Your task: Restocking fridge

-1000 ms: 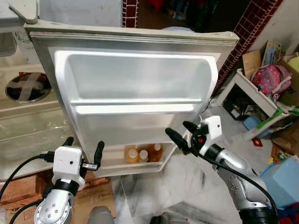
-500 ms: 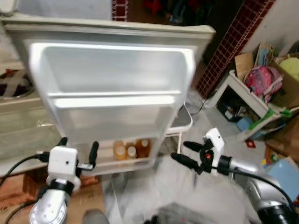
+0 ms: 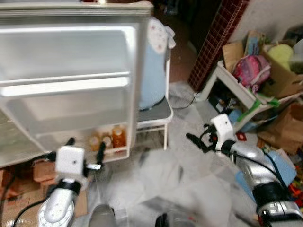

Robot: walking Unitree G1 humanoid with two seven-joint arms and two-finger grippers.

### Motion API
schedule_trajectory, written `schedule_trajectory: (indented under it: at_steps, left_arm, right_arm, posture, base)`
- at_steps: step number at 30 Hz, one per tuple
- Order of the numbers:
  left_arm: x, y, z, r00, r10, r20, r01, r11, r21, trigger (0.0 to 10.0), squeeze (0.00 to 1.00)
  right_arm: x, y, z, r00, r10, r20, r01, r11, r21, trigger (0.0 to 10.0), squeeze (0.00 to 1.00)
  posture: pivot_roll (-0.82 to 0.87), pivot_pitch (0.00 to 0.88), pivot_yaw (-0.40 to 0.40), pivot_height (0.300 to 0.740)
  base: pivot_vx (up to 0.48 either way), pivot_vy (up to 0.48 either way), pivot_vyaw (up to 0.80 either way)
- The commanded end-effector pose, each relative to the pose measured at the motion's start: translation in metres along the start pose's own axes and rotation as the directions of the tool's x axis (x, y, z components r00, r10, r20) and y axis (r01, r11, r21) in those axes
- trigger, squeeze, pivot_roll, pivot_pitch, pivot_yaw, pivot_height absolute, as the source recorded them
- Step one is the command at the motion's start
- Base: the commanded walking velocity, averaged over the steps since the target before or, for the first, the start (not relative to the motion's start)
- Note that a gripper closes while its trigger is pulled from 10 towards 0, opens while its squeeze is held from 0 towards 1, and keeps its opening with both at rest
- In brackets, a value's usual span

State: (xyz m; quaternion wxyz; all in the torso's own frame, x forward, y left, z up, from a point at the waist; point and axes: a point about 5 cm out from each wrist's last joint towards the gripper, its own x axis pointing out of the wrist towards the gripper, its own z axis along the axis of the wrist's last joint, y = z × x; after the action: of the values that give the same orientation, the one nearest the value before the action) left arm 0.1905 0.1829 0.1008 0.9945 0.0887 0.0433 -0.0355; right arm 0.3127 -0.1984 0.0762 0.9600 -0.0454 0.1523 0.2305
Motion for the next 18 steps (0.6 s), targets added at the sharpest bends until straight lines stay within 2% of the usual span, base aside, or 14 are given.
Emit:
schedule_trajectory:
  at_steps: [1,2,4,7,9,13,18]
  left_arm:
    - [0.0,0.01,-0.001,0.999,0.042,-0.015,-0.042,0.999,0.033,10.0,0.0]
    - [0.0,0.012,-0.001,0.999,0.043,-0.011,-0.042,0.998,0.045,10.0,0.0]
    - [0.004,0.018,0.0,0.999,0.043,-0.001,-0.043,0.996,0.084,10.0,0.0]
    - [0.009,0.022,0.003,0.999,0.051,0.009,-0.052,0.994,0.1,10.0,0.0]
    - [0.012,0.024,0.004,0.998,0.058,0.012,-0.059,0.993,0.101,10.0,0.0]
    - [0.02,0.021,-0.001,0.997,0.081,0.005,-0.081,0.993,0.083,10.0,0.0]
    - [0.022,0.017,-0.003,0.997,0.08,0.0,-0.079,0.994,0.076,10.0,0.0]
  right_arm:
    - [0.01,0.01,0.016,0.996,0.012,0.092,-0.011,1.0,-0.01,10.0,0.0]
    - [0.013,0.016,0.019,0.994,0.015,0.111,-0.015,1.0,-0.001,10.0,0.0]
    - [0.024,0.037,0.028,0.983,0.019,0.181,-0.027,0.999,0.039,10.0,0.0]
    - [0.029,0.048,0.039,0.97,0.024,0.244,-0.034,0.999,0.036,10.0,0.0]
    - [0.032,0.05,0.045,0.959,-0.01,0.284,-0.009,0.998,0.065,10.0,0.0]
    - [0.043,0.046,0.06,0.93,-0.162,0.331,0.109,0.979,0.175,10.0,0.0]
    - [0.044,0.045,0.063,0.922,-0.192,0.336,0.133,0.973,0.191,10.0,0.0]
  posture:
    - [0.14,0.138,-0.092,0.74]
    - [0.13,0.141,-0.089,0.74]
    - [0.12,0.144,-0.085,0.74]
    - [0.11,0.146,-0.084,0.74]
    - [0.11,0.146,-0.082,0.74]
    - [0.1,0.132,-0.088,0.74]
    - [0.1,0.13,-0.09,0.74]
  base:
    - [0.0,0.0,0.8]
    - [0.0,0.0,0.8]
    - [0.0,0.0,0.8]
    - [0.0,0.0,0.79]
    - [0.0,0.0,0.77]
    - [0.0,0.0,0.75]
    - [0.0,0.0,0.74]
